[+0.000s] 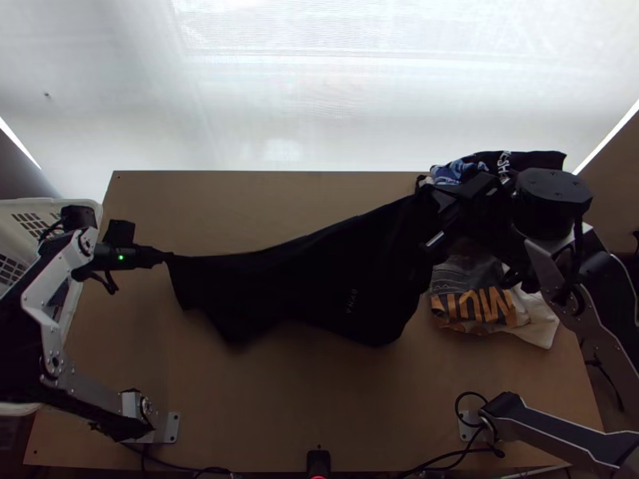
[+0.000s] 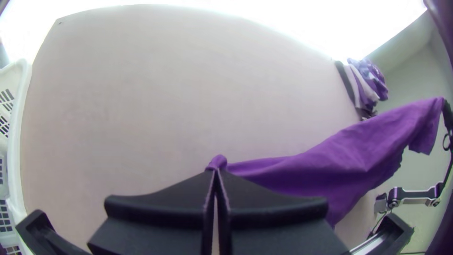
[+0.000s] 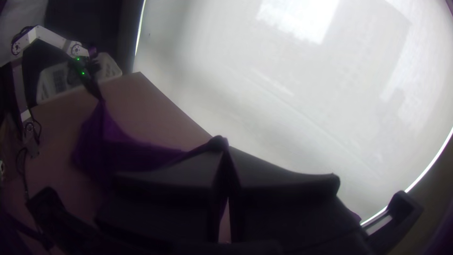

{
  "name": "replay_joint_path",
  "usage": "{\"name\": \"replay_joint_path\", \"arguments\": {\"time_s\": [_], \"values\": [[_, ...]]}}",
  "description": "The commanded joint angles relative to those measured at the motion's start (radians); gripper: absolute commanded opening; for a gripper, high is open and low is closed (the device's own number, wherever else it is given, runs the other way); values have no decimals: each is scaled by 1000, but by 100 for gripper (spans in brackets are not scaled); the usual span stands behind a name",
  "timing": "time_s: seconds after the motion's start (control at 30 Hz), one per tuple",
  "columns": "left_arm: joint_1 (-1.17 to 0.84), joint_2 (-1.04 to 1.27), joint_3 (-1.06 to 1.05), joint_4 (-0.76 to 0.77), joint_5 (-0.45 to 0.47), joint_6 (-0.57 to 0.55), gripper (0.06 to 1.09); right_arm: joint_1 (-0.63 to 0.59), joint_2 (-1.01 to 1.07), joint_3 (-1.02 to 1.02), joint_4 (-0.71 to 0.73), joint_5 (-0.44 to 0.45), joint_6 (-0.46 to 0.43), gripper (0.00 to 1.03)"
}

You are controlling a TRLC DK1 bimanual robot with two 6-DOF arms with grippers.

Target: Fold the t-shirt

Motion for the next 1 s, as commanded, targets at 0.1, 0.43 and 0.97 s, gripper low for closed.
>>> {"name": "replay_joint_path", "arguments": {"time_s": [0.1, 0.43, 0.97], "values": [[-25, 234, 201, 64, -69, -56, 10, 0, 21, -7, 24, -2, 17, 3], [-145, -70, 114, -155, -83, 135, 104, -6, -2, -66, 39, -2, 20, 3], [-429, -208, 66, -755, -179, 466, 103, -5, 10, -101, 59, -2, 46, 3]]}}
